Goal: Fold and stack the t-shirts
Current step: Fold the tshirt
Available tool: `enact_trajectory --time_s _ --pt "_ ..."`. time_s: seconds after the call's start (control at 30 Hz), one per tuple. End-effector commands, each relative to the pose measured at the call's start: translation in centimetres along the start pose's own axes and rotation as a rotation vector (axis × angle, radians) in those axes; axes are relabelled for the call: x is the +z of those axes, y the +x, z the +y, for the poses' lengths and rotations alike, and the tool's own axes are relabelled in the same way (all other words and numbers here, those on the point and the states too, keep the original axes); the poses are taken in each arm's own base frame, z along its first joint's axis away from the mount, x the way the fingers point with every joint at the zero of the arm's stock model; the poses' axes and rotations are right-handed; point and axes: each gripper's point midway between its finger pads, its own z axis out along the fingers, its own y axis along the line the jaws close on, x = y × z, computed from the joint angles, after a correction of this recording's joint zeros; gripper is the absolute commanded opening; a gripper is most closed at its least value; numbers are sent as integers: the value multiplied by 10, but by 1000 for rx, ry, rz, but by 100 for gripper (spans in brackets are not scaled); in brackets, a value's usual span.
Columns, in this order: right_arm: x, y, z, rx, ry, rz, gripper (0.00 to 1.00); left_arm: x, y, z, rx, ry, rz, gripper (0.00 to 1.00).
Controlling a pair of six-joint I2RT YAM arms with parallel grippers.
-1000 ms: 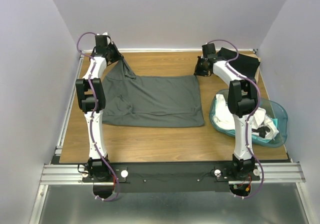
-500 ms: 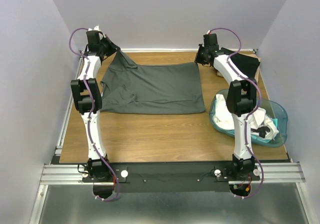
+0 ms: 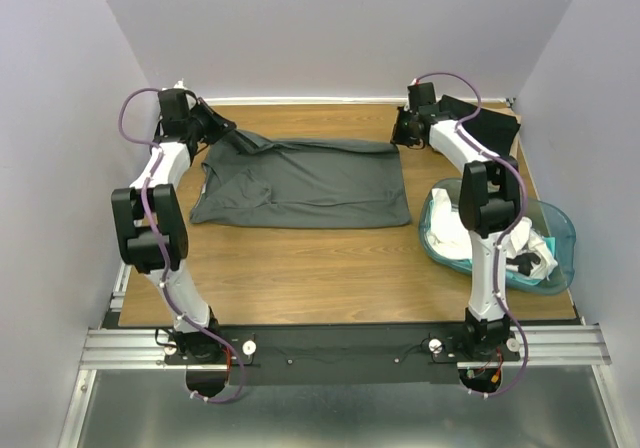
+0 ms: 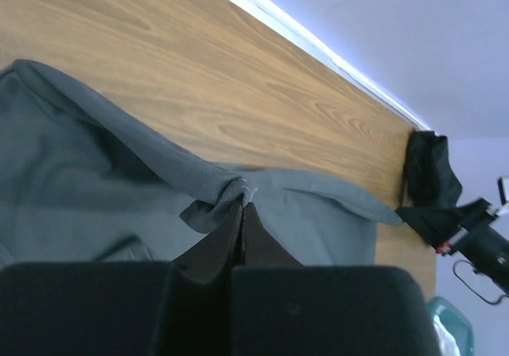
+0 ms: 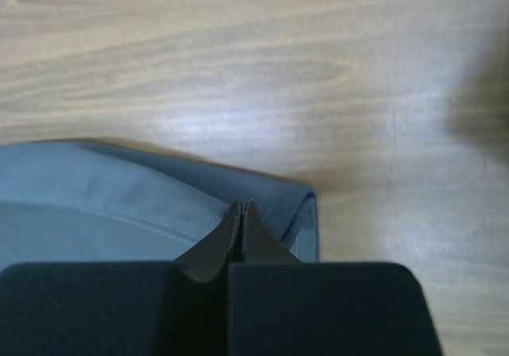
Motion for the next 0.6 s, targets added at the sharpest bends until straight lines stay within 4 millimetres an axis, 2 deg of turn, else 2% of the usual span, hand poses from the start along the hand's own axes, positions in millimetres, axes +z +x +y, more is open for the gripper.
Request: enact_trajectory --time_s 0.0,0.07,0.1,0.13,0.17,0.27,0.57 --pt "-33 -18 7 -29 -33 -63 0 -32 -2 -13 -14 24 -72 0" --pt "-36 -11 5 -34 -27 -56 0 -45 0 -20 -17 37 -84 0" --pt "-42 -13 5 -35 -30 -61 0 -48 11 -14 -29 24 -69 0" --pt "-44 -13 5 -39 -31 -67 0 -56 11 -19 -24 35 -79 0" --pt "-45 -8 3 -41 -28 -57 0 -59 21 -13 -34 22 -64 0" --pt "-55 -7 5 -49 -39 -61 0 -73 33 -10 -43 14 -61 0" --pt "-65 26 4 -57 -77 7 1 -105 50 0 -72 -20 -92 0"
